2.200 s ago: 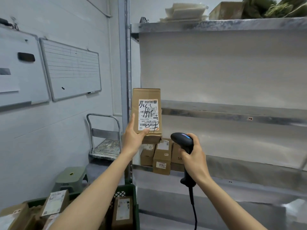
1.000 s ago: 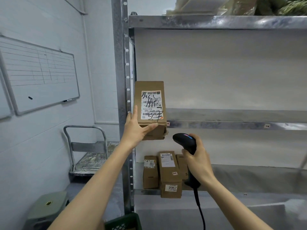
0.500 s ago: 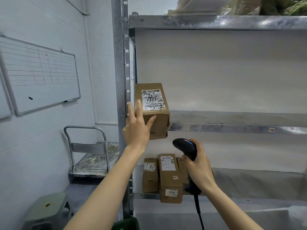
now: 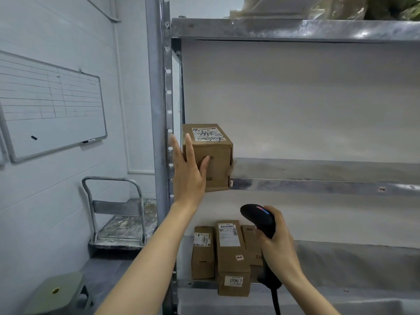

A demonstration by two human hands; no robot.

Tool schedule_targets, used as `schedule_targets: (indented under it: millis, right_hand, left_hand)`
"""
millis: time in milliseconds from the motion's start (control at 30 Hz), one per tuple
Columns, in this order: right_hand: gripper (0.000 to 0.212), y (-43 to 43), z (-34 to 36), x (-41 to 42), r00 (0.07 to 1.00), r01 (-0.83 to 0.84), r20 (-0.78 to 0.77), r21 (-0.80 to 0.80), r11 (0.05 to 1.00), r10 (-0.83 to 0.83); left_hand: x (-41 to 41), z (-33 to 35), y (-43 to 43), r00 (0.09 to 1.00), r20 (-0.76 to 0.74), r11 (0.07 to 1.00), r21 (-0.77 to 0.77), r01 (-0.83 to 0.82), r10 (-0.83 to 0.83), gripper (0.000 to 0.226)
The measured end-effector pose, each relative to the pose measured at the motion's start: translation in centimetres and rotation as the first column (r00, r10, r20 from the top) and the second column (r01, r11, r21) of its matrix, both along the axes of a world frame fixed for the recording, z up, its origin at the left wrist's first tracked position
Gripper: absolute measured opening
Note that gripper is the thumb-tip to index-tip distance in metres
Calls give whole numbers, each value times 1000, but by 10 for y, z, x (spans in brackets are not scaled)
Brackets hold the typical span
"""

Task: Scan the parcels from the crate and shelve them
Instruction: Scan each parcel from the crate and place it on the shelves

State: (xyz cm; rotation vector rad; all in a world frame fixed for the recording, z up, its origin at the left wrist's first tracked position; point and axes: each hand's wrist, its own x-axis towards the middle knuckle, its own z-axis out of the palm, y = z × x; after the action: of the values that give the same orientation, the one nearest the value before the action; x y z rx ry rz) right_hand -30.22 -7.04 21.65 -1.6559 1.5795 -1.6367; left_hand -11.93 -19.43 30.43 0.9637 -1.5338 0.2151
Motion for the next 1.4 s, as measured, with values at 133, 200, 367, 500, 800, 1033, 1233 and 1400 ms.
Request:
schedule_targets:
  millis: [133, 200, 367, 500, 800, 1033, 1233, 1400]
  right_hand:
    - [52, -12, -5, -6, 1000, 7, -1, 20, 1000, -7]
    - [53, -18, -8, -8, 1000, 18, -13, 37, 999, -17]
    - [54, -28, -11, -10, 999, 29, -22, 52, 998, -28]
    - [52, -33, -9, -9, 1000, 22, -18, 48, 999, -21]
    - [49, -38, -8, 0, 999, 25, -41, 20, 999, -24]
    - [54, -29, -4, 4, 999, 1, -35, 26, 1000, 0]
    - [52, -12, 0, 9, 999, -22, -25, 7, 1000, 22]
    - [53, 2, -1, 17, 997, -68, -19, 18, 998, 69]
  left_hand:
    - [2, 3, -25, 999, 37, 998, 51, -37, 35, 74]
    - [3, 3, -35, 998, 57, 996, 76, -38, 33, 73]
    - [3, 6, -53, 995, 93, 996, 77, -47, 40, 73]
    - [3, 9, -64, 993, 105, 992, 109, -65, 54, 74]
    - [4, 10, -64, 989, 126, 986, 138, -90, 73, 76]
    - [11, 8, -53, 993, 110, 984, 167, -66, 48, 78]
    - [21, -4, -30, 994, 112, 980, 194, -42, 21, 76]
    - [38, -30, 1, 991, 126, 962, 261, -83, 51, 72]
